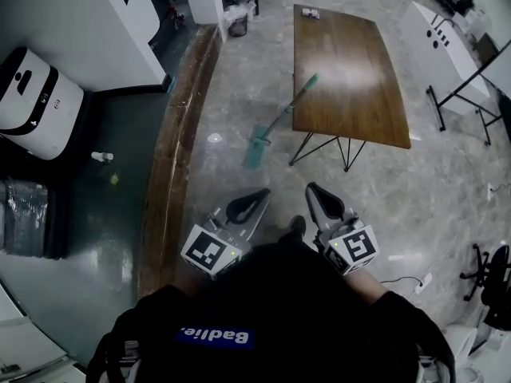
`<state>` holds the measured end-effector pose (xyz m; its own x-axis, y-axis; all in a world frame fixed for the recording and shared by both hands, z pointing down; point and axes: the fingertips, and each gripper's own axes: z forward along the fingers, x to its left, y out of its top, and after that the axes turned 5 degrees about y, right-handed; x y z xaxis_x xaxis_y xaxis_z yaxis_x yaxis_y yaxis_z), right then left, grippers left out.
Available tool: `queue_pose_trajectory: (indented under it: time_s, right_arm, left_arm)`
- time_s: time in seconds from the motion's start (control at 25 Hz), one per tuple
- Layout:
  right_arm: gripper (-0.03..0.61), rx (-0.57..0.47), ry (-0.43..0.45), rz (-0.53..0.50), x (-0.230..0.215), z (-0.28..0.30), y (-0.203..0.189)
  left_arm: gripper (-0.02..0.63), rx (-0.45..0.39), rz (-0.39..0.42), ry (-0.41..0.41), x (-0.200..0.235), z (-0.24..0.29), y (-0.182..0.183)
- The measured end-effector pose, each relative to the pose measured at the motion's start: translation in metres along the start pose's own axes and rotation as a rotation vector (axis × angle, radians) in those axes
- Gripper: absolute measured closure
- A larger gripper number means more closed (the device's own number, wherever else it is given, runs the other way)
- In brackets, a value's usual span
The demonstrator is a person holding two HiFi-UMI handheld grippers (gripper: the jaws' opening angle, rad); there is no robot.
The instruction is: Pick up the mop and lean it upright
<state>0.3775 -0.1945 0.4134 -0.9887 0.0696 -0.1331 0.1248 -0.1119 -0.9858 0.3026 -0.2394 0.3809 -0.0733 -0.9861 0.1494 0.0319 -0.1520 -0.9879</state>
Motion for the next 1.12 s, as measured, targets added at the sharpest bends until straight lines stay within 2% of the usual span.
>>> queue_pose_trajectory:
  time_s: [0.12,0.4,0.64,0.8,1.12]
  right_arm:
    - [0.561,0.0,0.021,0.007,-0.024,0.006,0.004]
    - [0.563,-0.005,0.055,0.033,-0.087,0.015,0.007]
    - [0.561,-0.01,0.103,0.065,-0.125,0.021,0.014]
    - [0.561,-0.008,0.142,0.079,-0.149,0.029,0.008]
    - [0.56,0.002,0.182,0.092,-0.182,0.036,0.0]
  left_arm:
    - [0.595,0.022,0.029,0.006,0.004,0.025,0.0]
    - [0.595,0.043,0.026,0.032,0.008,0.09,0.0]
    - [0.595,0.064,0.081,0.077,0.014,0.128,0.002]
    - [0.595,0.099,0.044,0.126,0.019,0.149,0.007]
    - [0.595,0.12,0.052,0.155,0.019,0.176,0.005]
